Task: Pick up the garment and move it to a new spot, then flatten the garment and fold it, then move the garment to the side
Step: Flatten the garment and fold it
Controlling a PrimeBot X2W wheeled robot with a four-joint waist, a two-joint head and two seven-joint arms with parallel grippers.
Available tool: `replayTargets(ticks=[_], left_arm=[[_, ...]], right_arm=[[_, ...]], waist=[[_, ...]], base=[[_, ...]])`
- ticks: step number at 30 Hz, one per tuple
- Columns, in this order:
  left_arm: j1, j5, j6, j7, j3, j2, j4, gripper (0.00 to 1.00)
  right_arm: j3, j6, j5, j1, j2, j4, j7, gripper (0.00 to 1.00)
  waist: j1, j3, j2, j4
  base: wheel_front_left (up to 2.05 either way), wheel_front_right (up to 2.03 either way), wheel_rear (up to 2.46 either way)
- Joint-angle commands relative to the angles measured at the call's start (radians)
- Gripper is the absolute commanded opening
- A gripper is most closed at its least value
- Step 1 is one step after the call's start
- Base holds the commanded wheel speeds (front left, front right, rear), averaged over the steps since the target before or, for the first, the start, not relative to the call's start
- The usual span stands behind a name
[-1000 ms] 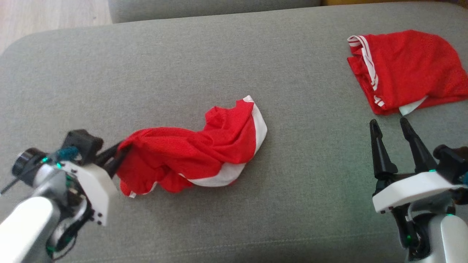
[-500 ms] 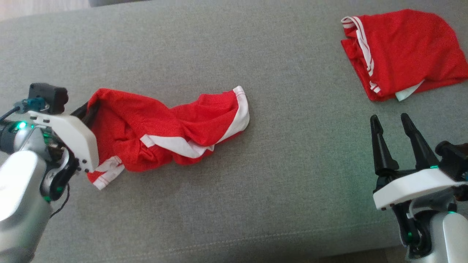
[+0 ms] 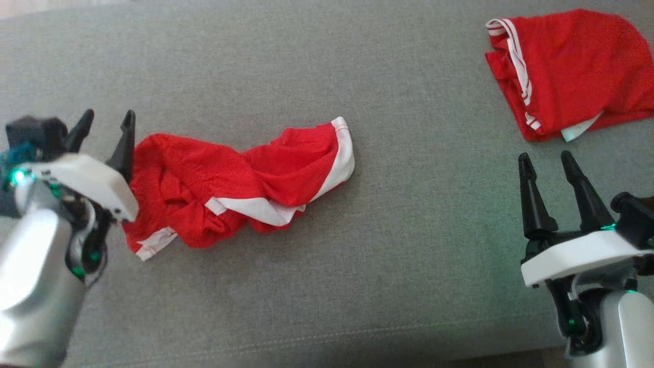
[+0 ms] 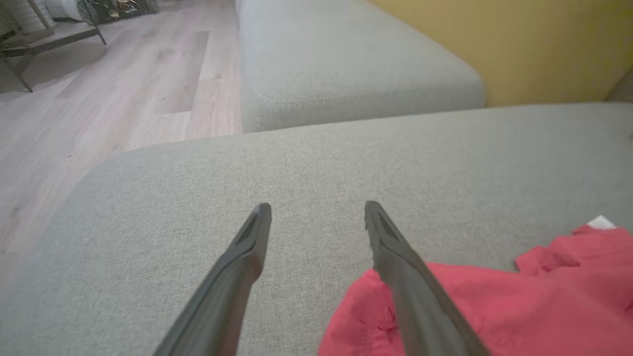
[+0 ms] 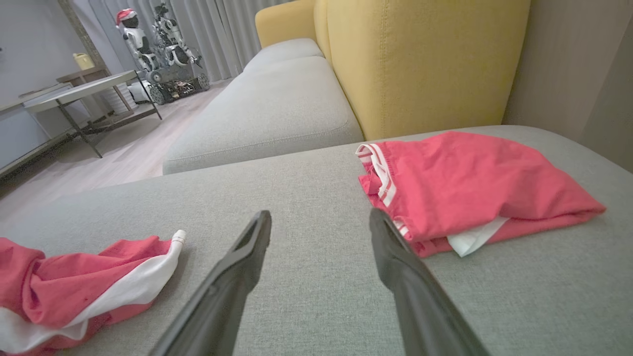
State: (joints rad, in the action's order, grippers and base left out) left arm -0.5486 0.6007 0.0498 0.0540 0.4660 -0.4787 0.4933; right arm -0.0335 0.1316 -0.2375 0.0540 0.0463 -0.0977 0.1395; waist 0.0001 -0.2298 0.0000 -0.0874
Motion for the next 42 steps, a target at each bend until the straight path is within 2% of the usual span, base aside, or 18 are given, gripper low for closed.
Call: replayTargets(ticks=[1,4,5,10,16,22,29,42], left_arm=[[0.015,0.014,0.026,0.043,-0.061,-0.026,-0.056,1.0],[0.089,0.023,0.078,0.101,-0.087,-0.01,-0.137,1.0],[0.089,0.023,0.078,0.101,-0.087,-0.01,-0.137,1.0],[0.223,0.011,0.168,0.157,-0.108,0.005,-0.297,1.0],[0.382,-0.033,0.269,0.175,-0.1,0.006,-0.469,1.0],[0.49,-0.064,0.337,0.169,-0.081,0.004,-0.584,1.0],[0.548,-0.08,0.366,0.146,-0.053,-0.002,-0.639,1.0],[0.552,-0.077,0.359,0.131,-0.028,-0.003,-0.646,1.0]], right_arm=[[0.022,-0.001,0.002,0.03,0.004,-0.033,-0.014,1.0],[0.018,-0.001,0.017,0.028,0.004,-0.034,-0.015,1.0],[0.018,-0.001,0.017,0.028,0.004,-0.034,-0.015,1.0],[0.015,-0.001,0.026,0.022,0.004,-0.031,-0.009,1.0],[0.019,-0.001,0.034,0.005,0.004,-0.028,0.0,1.0],[0.02,-0.001,0.041,-0.021,0.004,-0.023,0.017,1.0],[0.022,-0.001,0.046,-0.05,0.004,-0.029,0.034,1.0],[0.015,-0.001,0.042,-0.07,0.004,-0.048,0.053,1.0]], waist=[[-0.0001,0.015,0.0,0.013],[-0.0001,0.034,0.0,0.027],[-0.0001,0.034,0.0,0.027],[-0.0001,0.068,0.0,0.044],[-0.0001,0.109,0.0,0.053],[-0.0001,0.149,0.0,0.056],[-0.0001,0.186,0.0,0.057],[-0.0001,0.197,0.0,0.058]], base=[[0.0,0.0,0.0],[0.0,0.0,0.0],[0.0,0.0,0.0],[0.0,0.0,0.0],[0.0,0.0,0.0],[0.0,0.0,0.0],[0.0,0.0,0.0],[0.0,0.0,0.0]])
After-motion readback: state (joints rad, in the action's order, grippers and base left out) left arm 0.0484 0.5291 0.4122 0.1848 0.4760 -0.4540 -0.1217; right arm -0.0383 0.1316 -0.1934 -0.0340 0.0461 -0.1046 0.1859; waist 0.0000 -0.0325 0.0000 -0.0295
